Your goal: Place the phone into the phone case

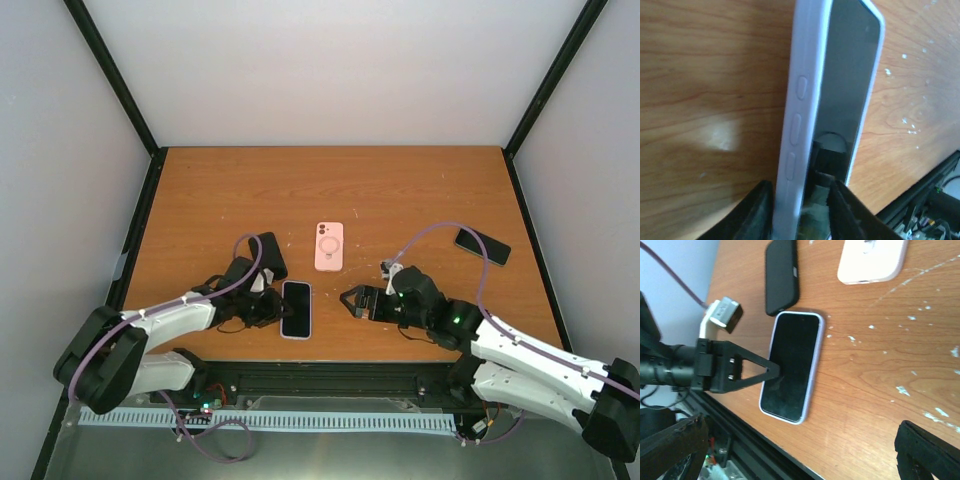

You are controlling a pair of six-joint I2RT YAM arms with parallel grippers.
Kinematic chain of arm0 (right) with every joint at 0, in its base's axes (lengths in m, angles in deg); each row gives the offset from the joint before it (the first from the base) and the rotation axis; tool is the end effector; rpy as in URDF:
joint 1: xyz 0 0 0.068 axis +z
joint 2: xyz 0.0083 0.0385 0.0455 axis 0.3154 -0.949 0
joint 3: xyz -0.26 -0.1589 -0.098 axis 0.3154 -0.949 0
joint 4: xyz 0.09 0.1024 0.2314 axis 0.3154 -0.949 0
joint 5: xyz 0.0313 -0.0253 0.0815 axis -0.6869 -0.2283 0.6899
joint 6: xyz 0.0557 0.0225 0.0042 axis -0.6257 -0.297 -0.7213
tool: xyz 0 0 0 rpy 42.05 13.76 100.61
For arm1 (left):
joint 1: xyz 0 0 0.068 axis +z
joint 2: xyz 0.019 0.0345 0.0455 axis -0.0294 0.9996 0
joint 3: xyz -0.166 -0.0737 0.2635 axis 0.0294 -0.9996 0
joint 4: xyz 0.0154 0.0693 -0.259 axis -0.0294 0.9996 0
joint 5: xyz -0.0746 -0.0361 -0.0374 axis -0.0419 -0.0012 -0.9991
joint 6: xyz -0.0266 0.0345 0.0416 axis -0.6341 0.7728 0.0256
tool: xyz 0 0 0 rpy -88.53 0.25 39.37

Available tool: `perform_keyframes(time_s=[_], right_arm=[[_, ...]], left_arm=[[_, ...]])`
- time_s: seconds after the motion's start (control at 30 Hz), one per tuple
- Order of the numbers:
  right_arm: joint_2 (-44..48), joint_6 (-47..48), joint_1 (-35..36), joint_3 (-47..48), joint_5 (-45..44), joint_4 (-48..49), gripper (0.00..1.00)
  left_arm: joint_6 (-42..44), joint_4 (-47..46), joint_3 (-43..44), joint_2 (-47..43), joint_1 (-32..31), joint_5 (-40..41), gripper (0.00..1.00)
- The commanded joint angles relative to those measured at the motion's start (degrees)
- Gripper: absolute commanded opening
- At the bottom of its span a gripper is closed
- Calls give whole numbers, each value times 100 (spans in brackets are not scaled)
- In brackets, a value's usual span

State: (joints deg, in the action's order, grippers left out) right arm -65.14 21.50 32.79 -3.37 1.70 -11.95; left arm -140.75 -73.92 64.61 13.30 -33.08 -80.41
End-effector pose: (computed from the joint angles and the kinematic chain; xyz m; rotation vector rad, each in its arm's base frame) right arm 0.0980 0.1300 0.2506 -0.0246 2.4068 1.0946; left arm 0.1526 -0.1177 0.1651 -0.3113 2.8271 -1.0869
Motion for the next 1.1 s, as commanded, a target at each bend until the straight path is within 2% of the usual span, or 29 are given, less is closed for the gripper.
perform_keyframes(time_s=[0.0,0.1,0.3,0.37,0.4,0.7,0.9,1.0,1.07], right_arm=[[-294,379,14,336,-367,-511,100],[-512,362,14,594,-813,-949,100],[-956,738,-208,1195,-1493,-1486,100],[-1114,872,-419,1331,-1568,-1524,100],[-1204,946,-565,1362,-1565,-1519,100],[-2222,1539,-2597,1700,-1404,-1207,100],[-3486,2427,-3621,2459,-1375,-949,99],[-3952,2420,-3705,2571,-506,-510,92],[-4181,2104,-3696,2474,380,36,82]], left_arm=[[-107,429,151,-217,37,296,38],[-97,660,249,-449,38,411,57],[86,1240,691,-973,37,702,80],[171,1481,893,-1189,37,878,96],[210,1590,976,-1290,37,988,99],[757,2214,1544,-1902,42,1340,100],[1016,2358,1642,-2010,37,1472,99],[1021,2331,1628,-1984,37,1544,100],[1002,2314,1665,-1934,39,1578,99]])
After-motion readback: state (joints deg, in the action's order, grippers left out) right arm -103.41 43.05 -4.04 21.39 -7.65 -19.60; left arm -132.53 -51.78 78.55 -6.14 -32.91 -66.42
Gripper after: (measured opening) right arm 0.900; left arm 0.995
